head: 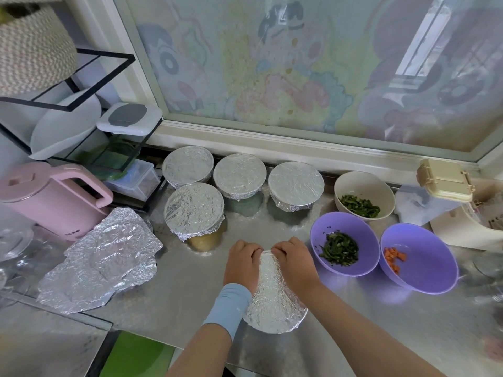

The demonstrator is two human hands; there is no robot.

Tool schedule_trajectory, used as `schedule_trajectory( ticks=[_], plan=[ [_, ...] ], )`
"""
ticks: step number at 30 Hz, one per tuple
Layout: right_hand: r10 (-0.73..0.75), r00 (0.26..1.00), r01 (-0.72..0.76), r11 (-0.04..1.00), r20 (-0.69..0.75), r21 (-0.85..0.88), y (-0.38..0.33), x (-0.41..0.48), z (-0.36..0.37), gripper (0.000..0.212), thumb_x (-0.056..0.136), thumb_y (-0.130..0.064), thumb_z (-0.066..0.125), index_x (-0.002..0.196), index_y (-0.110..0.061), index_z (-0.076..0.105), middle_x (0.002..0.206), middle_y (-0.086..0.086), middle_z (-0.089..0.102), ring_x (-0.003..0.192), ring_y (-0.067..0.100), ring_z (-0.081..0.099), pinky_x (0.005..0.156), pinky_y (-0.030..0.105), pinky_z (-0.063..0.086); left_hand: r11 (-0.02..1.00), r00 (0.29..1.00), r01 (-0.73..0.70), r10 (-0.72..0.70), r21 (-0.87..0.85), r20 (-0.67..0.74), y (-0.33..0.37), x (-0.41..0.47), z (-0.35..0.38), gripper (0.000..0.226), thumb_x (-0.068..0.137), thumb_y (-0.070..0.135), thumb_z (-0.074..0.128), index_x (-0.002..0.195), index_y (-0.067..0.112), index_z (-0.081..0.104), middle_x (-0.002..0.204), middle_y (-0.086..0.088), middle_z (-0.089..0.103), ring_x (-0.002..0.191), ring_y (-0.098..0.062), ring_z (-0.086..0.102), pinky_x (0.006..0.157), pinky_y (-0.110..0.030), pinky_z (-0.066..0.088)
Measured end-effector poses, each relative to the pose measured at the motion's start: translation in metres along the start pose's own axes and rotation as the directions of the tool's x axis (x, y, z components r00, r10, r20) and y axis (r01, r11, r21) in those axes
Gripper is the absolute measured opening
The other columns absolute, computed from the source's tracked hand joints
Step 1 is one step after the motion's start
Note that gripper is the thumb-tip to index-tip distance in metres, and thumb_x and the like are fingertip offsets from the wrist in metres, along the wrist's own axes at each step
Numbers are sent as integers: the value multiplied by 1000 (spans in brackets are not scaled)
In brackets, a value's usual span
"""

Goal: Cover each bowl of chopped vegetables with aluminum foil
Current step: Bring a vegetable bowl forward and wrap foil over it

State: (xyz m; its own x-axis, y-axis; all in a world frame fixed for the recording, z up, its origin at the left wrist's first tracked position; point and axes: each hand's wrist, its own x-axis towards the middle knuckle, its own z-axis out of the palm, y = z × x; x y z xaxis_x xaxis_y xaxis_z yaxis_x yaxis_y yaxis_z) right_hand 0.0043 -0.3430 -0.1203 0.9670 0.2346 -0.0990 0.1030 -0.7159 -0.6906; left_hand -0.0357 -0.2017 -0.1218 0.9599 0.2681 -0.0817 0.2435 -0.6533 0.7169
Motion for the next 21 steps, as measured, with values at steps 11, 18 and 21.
schedule_trajectory(
  ticks=[11,18,21],
  plan=[
    [-282,957,289,936,61,-201,-10,7,-9,12,93,-16,61,92,-15,73,92,2,58,87,24,55,80,35,46,994,993,85,-79,70,-85,1,-14,-7,18,99,18,45,99,16,63,102,3,48,98,-16,49,86,-28,46],
    [-90,995,95,990,52,-106,0,0,-3,14,97,-22,53,94,-18,66,96,-2,53,96,19,51,82,28,40,1000,999,15,-15,5,-47,-2,-14,-1,17,100,23,49,96,21,65,95,8,48,90,-11,50,80,-22,43],
    [-103,994,106,989,32,-101,1,0,-2,13,95,-20,56,93,-16,68,95,0,55,93,20,53,81,31,44,999,997,33,-33,-6,-70,-4,-16,0,18,100,23,48,97,21,66,96,7,47,87,-12,50,78,-22,42]
  ],
)
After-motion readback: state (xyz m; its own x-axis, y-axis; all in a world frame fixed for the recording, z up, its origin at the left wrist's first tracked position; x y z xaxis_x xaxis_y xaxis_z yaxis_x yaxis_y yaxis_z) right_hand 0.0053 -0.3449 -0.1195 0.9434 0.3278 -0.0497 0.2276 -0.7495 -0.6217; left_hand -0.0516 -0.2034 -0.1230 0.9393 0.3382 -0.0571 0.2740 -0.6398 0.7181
